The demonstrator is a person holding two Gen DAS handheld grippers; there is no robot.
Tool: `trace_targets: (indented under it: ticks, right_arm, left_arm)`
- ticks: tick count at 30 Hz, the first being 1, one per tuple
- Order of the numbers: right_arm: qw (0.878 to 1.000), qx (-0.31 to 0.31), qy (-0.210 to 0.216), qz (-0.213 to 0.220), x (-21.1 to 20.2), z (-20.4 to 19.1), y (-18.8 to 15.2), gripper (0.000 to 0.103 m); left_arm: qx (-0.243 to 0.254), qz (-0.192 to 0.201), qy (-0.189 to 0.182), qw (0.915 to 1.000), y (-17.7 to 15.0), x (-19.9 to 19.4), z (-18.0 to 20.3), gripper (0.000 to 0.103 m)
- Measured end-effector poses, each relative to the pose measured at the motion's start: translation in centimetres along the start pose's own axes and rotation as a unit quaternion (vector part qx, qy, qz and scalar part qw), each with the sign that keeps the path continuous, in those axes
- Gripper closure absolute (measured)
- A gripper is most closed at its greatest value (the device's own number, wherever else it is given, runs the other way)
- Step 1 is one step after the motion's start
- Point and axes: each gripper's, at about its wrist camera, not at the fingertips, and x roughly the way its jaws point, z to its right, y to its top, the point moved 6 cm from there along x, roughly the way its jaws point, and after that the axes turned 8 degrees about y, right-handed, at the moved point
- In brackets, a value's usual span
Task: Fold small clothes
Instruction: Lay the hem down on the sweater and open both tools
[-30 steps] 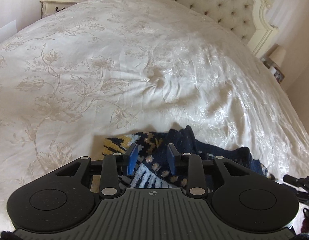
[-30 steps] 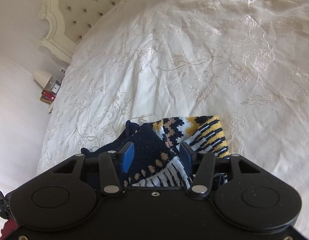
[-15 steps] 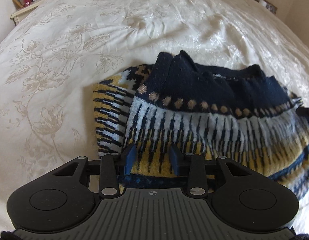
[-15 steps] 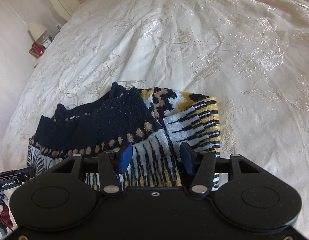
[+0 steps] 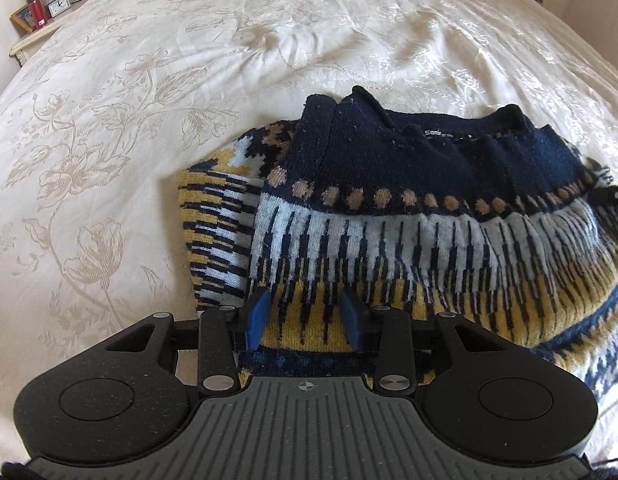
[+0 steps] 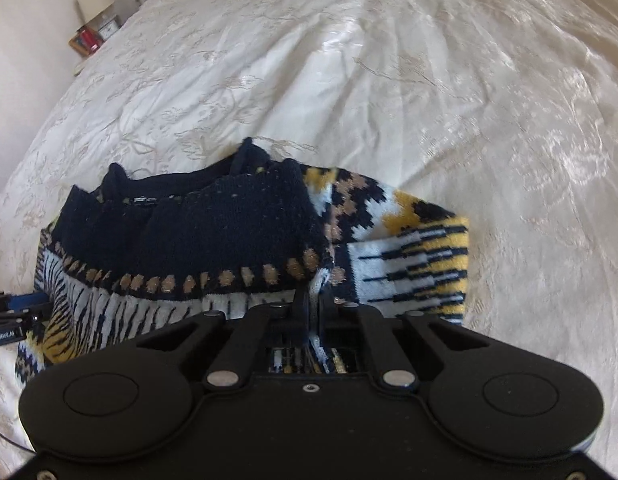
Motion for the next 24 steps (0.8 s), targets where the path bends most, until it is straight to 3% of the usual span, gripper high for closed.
trace_targets:
  ticks: [2, 3, 5, 8, 12, 13, 14, 19, 24]
  right_arm:
    - [0.998, -0.036, -0.045, 0.023, -0.9, 0.0, 0.9, 0.094]
    - [0.997, -0.026, -0.062, 0.028, -1.0, 0.8, 1.2, 0.095]
    - [0.997, 0.017, -0.071, 0.02, -0.5, 2.5, 1.3, 0.095]
    - [0.997, -0.002, -0.075, 0.003, 0.3, 2.1, 0.9, 0.092]
    - [0.997, -0.005, -0.075, 0.015, -0.1, 1.2, 0.8, 0.071]
    - [0.997, -0.001, -0.073, 0.021, -0.5, 1.2, 0.8, 0.051]
    - [0.997, 0.0, -0.07, 0.028, -0.8, 1.1, 0.7, 0.042]
    - [0.996, -0.009, -0.07, 0.047, -2.5, 0.2, 0.2, 0.042]
    - [0.997, -0.012, -0.061, 0.051, -3.4, -0.8, -1.4, 0.041]
  left_arm:
    - [0.002, 0.003, -0.001, 1.0, -0.2, -0.3, -0.1, 0.066]
    - [0.004, 0.005, 0.0, 1.0, -0.3, -0.4, 0.0, 0.066]
    - [0.015, 0.004, 0.006, 0.9999, -0.5, -0.6, 0.1, 0.065]
    - [0.031, 0.002, 0.019, 0.9993, -0.6, -0.9, 0.5, 0.065]
    - [0.036, 0.015, 0.031, 0.9988, -0.3, -2.6, 1.3, 0.065]
    - [0.033, 0.022, 0.029, 0.9988, -0.2, -3.3, 1.6, 0.065]
    - [0.03, 0.028, 0.025, 0.9988, -0.2, -3.8, 2.0, 0.065]
    - [0.036, 0.046, -0.005, 0.9983, -0.7, -5.8, 4.9, 0.064]
    - [0.061, 0.02, -0.012, 0.9978, -2.2, -4.2, 7.1, 0.063]
